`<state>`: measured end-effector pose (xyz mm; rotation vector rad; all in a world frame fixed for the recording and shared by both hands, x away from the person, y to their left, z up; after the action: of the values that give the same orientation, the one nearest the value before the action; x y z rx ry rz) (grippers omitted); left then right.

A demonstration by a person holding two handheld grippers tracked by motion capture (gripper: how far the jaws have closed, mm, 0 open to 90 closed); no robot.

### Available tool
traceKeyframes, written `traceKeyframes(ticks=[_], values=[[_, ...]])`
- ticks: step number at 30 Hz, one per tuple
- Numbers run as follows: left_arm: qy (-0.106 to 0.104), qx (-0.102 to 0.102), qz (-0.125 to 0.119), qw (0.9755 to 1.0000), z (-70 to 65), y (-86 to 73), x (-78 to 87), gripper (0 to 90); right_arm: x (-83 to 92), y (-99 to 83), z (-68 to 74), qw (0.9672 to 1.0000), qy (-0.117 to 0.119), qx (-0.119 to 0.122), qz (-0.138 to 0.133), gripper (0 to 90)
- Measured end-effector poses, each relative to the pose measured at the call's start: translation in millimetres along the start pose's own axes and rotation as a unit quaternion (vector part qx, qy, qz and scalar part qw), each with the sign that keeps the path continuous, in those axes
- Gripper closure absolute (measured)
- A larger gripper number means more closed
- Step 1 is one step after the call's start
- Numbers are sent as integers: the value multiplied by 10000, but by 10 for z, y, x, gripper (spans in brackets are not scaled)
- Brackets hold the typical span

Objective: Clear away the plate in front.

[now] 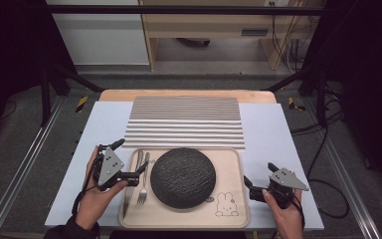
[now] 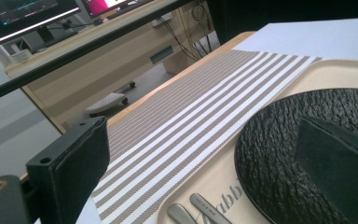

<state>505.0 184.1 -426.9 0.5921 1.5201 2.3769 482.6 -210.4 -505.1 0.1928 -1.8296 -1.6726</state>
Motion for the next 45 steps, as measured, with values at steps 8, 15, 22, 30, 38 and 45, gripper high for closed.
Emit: traceKeyframes(ticks=[8, 15, 22, 30, 38, 45], values=[[183, 195, -43, 9996, 186, 1, 79, 37, 1, 1, -4, 10000, -7, 5, -6, 35], [350, 331, -90, 9988, 336, -5, 170, 37, 2, 2, -9, 10000, -14, -7, -19, 34], [489, 471, -128, 9976, 471, -40, 251, 36, 7, 2, -12, 10000, -13, -43, -25, 34], [547, 737, -65, 9958, 576, -126, 322, 35, 12, 10, -18, 10000, -14, -25, -47, 33], [700, 1049, -13, 9920, 719, -219, 387, 34, 19, 12, -23, 10000, -25, -28, -52, 33], [748, 1290, 61, 9888, 787, -340, 423, 34, 19, 13, -22, 10000, -24, -26, -52, 33]])
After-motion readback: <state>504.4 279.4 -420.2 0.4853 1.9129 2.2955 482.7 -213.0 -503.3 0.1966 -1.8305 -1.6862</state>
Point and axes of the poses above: each handheld gripper's, and its own axes: x roughly backward along the jaws, y roughly out of its top, z roughly to its left, the point moved 9 cm from there along -x, roughly forward along the jaws, and after that the axes turned 8 degrees about y, right-handed, at the moved point
